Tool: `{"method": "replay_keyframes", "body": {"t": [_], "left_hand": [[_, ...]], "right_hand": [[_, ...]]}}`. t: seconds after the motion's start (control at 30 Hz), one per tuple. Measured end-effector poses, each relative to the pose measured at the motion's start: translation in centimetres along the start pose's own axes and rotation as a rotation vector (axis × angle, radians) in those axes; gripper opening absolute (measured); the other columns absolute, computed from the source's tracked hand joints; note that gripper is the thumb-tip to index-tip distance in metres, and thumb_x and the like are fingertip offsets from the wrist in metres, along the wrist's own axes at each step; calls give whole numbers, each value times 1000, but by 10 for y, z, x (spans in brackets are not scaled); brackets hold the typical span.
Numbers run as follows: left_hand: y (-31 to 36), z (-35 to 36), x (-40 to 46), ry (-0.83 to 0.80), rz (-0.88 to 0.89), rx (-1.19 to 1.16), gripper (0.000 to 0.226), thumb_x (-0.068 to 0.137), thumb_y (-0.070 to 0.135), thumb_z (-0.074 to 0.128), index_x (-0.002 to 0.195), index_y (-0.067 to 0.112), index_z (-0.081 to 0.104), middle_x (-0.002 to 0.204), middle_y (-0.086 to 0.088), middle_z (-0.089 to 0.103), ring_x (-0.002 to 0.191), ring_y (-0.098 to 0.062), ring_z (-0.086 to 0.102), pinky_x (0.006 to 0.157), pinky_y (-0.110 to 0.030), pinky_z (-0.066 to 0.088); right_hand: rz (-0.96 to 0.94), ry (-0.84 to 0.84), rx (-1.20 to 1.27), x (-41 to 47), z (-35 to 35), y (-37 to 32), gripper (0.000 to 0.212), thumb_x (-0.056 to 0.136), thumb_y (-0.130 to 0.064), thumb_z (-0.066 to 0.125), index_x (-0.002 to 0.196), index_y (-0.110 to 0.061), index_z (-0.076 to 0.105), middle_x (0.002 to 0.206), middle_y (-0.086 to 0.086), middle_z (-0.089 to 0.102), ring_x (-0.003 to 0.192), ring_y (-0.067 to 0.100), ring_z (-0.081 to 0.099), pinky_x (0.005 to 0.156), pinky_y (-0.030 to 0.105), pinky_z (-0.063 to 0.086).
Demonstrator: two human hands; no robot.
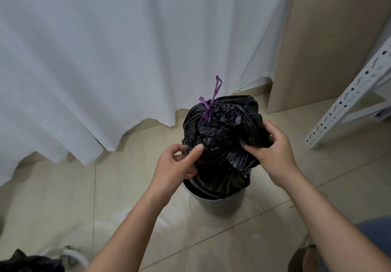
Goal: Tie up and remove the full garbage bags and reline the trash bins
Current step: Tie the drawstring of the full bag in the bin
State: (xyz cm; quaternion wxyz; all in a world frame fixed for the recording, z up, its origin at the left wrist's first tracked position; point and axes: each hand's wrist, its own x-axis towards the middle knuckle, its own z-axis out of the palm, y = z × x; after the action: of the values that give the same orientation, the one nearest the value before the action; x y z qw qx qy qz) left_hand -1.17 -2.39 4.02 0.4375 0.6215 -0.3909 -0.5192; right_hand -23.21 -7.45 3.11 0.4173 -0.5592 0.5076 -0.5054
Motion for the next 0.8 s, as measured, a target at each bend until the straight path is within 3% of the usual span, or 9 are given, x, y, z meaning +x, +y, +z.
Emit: {"method": "replay_keyframes", "body": {"t": [0.07,0.23,0.3,0.4,0.6,0.8], "left_hand": [[0,-1,0,-3,-12,19,63,70,66,63,103,13,63,91,-7,73,72,-25,73,62,-26,57],[1,-4,0,-37,-79,-18,41,93,53,50,108,17,63,107,-15,68,77,-27,74,63,-26,54],[2,-7,1,-23,-72,-36,36,95,48,50,107,17,64,104,-14,70,77,-27,73,63,-26,55],[0,-11,3,5,-83,-40,32,97,43,50,105,16,65,101,-7,74,78,-27,73,69,-31,57],[-15,-17,10,-32,-158,155,28,100,37,44,104,19,65,108,5,71,66,-21,71,61,-23,51],[-24,-16,15,-72,-139,314,23,101,31,45,103,20,65,108,7,69,64,-20,70,53,-17,46]], "right_hand": [[5,4,36,2,-3,1,47,59,-32,84,102,-28,68,115,13,61,111,28,60,99,52,48],[28,25,141,3,-7,8,44,72,4,77,101,-27,69,115,16,63,109,31,62,97,50,51],[23,33,198,4,-8,8,43,73,6,75,97,-29,70,106,9,69,99,23,67,84,37,57],[32,53,277,5,-10,6,39,76,8,72,89,-29,70,88,-7,73,83,10,69,68,21,55],[63,117,336,9,-14,8,38,78,7,70,89,-29,71,90,-6,72,86,12,67,76,26,57],[68,107,325,7,-12,11,44,78,11,68,85,-33,70,86,-10,71,82,8,67,72,23,56]]}}
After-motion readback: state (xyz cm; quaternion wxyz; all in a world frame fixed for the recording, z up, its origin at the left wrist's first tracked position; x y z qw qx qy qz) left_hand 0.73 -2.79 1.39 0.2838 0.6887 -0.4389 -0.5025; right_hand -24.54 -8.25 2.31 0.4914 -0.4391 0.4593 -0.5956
